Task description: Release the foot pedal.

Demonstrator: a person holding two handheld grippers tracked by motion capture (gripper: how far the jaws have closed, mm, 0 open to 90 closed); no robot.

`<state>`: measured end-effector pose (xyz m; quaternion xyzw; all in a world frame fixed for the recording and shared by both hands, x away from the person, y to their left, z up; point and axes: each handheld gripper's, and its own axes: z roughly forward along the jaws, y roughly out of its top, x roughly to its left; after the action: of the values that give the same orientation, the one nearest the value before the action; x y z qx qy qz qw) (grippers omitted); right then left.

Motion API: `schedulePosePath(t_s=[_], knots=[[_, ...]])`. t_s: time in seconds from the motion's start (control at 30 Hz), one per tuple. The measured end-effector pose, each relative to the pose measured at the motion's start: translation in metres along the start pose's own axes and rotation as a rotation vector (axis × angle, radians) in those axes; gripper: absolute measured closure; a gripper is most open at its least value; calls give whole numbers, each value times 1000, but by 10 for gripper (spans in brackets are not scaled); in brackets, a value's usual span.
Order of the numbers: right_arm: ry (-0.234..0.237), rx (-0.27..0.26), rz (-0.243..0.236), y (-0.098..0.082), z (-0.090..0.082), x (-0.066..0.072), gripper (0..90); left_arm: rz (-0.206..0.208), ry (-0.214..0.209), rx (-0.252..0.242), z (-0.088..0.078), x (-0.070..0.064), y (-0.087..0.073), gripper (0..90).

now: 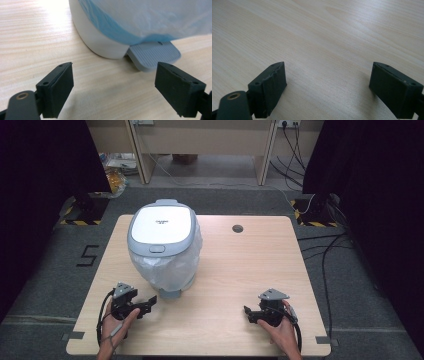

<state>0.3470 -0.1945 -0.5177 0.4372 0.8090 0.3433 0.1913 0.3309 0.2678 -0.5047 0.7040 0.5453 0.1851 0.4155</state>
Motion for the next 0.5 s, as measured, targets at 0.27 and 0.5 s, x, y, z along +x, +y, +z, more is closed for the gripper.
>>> schedulePosePath(t_s=[0.27, 0.5], knots=[[0, 0, 0, 0, 0, 0, 139, 46, 8, 43, -5, -5, -21, 149], [0, 0, 1, 0, 0, 0, 139, 94, 20, 76, -11, -10, -35, 148]])
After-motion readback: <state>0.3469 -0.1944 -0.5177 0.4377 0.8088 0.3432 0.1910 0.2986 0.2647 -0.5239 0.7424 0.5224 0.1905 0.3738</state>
